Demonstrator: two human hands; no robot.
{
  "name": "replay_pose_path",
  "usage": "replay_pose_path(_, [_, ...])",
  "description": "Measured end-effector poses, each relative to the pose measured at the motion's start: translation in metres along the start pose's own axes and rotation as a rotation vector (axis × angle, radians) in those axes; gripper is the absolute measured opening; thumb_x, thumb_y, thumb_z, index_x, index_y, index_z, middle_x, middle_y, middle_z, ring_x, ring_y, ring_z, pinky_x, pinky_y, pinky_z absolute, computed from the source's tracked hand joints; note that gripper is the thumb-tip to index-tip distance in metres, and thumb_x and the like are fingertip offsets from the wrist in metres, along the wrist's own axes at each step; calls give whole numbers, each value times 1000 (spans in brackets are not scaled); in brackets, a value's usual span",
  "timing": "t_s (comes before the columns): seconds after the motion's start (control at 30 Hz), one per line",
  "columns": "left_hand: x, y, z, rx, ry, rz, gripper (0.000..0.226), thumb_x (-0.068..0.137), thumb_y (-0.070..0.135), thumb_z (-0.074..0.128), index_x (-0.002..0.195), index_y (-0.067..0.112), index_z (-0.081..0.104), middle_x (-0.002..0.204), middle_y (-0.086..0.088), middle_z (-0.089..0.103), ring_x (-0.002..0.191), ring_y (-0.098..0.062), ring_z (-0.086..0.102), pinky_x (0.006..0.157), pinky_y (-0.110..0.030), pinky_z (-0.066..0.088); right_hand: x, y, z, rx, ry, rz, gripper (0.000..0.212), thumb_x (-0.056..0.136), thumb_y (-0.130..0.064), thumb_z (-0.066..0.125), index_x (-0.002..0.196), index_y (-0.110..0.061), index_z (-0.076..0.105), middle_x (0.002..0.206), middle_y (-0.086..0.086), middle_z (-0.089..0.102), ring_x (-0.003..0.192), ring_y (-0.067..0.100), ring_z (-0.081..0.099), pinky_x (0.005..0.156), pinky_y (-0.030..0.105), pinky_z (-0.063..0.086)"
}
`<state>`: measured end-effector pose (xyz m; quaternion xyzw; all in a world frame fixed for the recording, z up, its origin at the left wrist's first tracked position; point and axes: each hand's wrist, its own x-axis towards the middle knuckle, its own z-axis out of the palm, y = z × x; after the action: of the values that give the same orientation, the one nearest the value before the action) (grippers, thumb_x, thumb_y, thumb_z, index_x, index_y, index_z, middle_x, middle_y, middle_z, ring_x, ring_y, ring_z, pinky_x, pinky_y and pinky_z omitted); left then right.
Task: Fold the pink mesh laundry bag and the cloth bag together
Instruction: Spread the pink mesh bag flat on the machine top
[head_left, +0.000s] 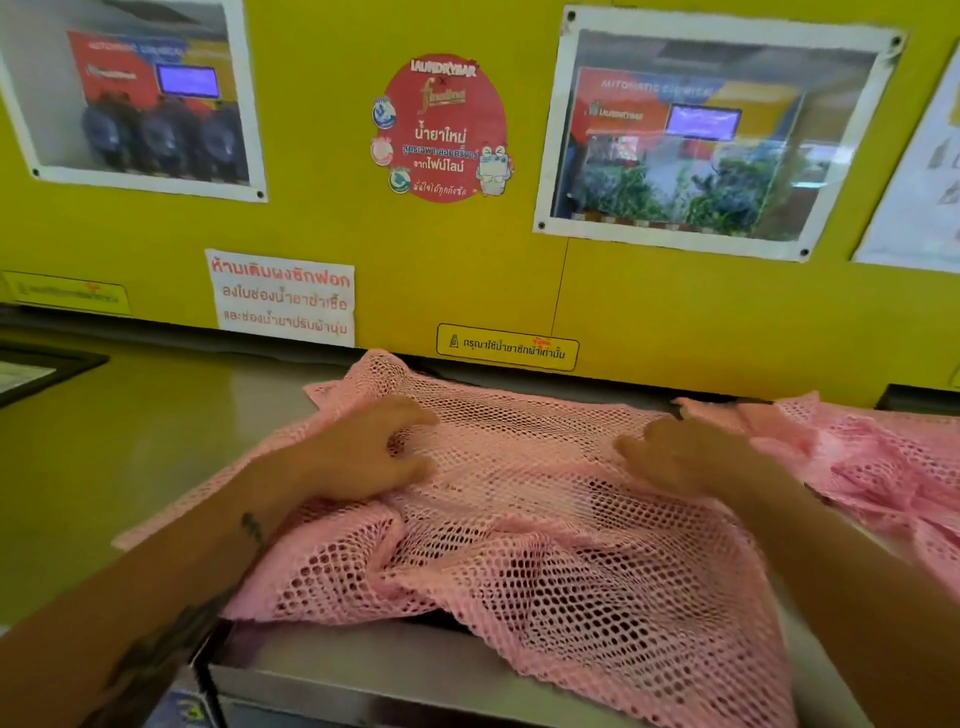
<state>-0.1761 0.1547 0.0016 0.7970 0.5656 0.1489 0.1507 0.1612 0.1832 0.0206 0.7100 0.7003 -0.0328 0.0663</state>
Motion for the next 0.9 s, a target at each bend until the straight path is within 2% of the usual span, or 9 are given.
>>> replay_pose_path(0.07, [-5,-2,-10,-32,158,7,50,90,40,63,137,34,49,152,1,39,137,-15,36,116,-34,25,-13,-13,3,85,108,-65,89,78,-74,8,146,-27,38,157,7,39,140,31,38,112,57,30])
replay_pose_path(0.13, [-17,-4,-16,-22,181,-53,48,90,49,58,135,39,47,152,3,38,138,-16,35,116,-41,29,-31,-26,14,213,70,-246,80,81,-78,16,150,-39,24,162,2,27,146,28,30,115,61,24])
replay_pose_path(0.3, [-54,-15,2,166,-169,-215,98,66,94,25,151,48,9,165,-2,2,150,-29,10,119,-57,16,-33,-33,21,118,-222,-300,91,73,-84,33,152,-51,0,167,-3,-7,154,27,-1,119,62,8])
replay_pose_path(0.43, [-61,-40,1,-4,199,-218,97,58,85,45,145,44,36,162,-4,15,147,-28,16,119,-52,20,-37,-46,5,42,-55,-328,87,85,-57,55,155,-41,6,168,1,-2,153,26,2,120,63,5])
replay_pose_path(0.53, [-71,-52,-5,11,238,-276,90,64,79,46,144,37,40,157,-5,23,141,-28,29,115,-46,28,-71,-79,2,199,90,-564,79,83,-66,45,152,-45,13,166,-6,8,152,18,8,121,61,7])
replay_pose_path(0.63, [-77,-59,-7,12,199,-398,87,72,74,43,148,32,34,155,-8,33,135,-30,40,112,-44,33,-92,-109,14,192,-53,-725,89,72,-92,25,150,-53,7,166,-9,2,152,13,1,121,60,3])
replay_pose_path(0.7, [-77,-58,-10,26,267,-455,88,70,71,45,147,30,36,152,-10,41,135,-32,42,112,-47,34,-87,-115,22,113,-144,-731,83,80,-82,39,151,-52,6,167,-6,-3,153,17,-4,121,58,2])
replay_pose_path(0.8, [-79,-54,-15,-26,296,-461,73,79,49,70,144,30,43,146,-8,50,127,-27,50,106,-37,40,-73,-105,10,40,-190,-786,87,82,-56,67,153,-42,19,160,8,23,145,30,26,117,46,27])
replay_pose_path(0.9, [-87,-46,-23,-149,243,-461,61,82,44,72,138,29,52,133,-7,58,112,-22,57,92,-29,40,-62,-95,1,-57,-189,-779,80,88,-35,68,154,-30,24,147,15,38,131,36,43,106,43,39])
